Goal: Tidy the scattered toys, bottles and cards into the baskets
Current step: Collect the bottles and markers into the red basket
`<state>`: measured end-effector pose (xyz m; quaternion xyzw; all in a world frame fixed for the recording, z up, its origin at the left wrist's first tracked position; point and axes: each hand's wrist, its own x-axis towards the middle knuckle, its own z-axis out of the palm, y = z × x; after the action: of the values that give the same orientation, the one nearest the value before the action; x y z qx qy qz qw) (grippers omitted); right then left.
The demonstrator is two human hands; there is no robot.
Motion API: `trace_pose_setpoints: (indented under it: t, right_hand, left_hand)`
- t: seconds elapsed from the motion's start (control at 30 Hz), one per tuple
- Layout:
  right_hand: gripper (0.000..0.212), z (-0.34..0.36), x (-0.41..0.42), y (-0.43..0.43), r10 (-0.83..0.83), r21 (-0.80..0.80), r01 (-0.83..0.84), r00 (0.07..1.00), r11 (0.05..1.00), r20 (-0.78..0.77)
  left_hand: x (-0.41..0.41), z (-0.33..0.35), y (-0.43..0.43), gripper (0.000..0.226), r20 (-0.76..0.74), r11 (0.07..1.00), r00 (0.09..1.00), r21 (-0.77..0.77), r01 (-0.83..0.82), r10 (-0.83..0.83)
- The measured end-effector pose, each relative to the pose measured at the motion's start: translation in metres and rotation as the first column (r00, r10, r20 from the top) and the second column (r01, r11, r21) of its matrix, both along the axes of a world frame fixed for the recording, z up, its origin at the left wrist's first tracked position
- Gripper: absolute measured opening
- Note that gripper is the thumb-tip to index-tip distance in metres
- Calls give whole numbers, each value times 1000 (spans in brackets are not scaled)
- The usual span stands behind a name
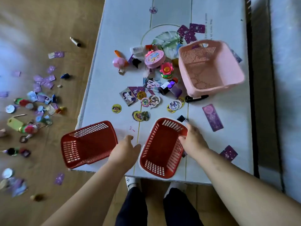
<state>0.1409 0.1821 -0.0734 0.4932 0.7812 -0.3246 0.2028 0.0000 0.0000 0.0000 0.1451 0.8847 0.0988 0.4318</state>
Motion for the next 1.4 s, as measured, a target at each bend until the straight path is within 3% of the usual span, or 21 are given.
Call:
trace_pose_setpoints:
  t: [0.13,0.33,0.47,0.53,0.6,0.67,0.77,0.9,1.03,1.13,1.27,1.4]
  right_hand:
    - [46,-13,-9,9,-68,89,65,997,994,28]
    - [22,-16,-4,24,-78,70,76,997,995,25]
    - [12,-8,4,30,-287,31,290,954,956,-82]
    - [11,-6,4,26,-413,-61,408,899,911,-144]
    - [16,-4,1,22,-549,-244,499,805,832,-226]
    - [27,-4,-2,26,-585,-259,529,770,808,-256]
    - [29,-30,5,44,-332,64,347,928,936,-170]
    - [38,-60,10,47,-100,101,95,994,990,47]
    - [35,-70,9,52,-69,124,60,995,990,74]
    - [34,-70,11,55,-188,51,190,981,980,-36]
    - [31,-48,17,57,-423,-41,434,847,900,-323]
    - [32,0,19,58,-273,-60,281,822,958,-499]
  left_hand:
    - [-1,-16,3,53,41,999,999,-33,-18,19]
    - [0,-31,13,60,76,996,994,-48,-69,73]
    - [-6,-34,17,54,66,971,970,32,-238,235]
    - [-11,-36,22,37,187,913,902,59,-404,388]
    - [-18,-37,27,21,325,796,762,44,-603,560]
    - [-29,-37,28,14,330,708,681,52,-704,653]
    - [-43,-37,25,15,238,716,720,123,-688,651]
    - [-46,-36,26,23,156,778,792,151,-610,591]
    - [-40,-36,29,26,103,833,841,121,-540,531]
    - [-35,-31,33,26,56,862,868,104,-497,493]
    - [-29,-22,40,25,-44,896,898,107,-432,438]
    - [-20,-10,49,16,-58,908,908,93,-408,414]
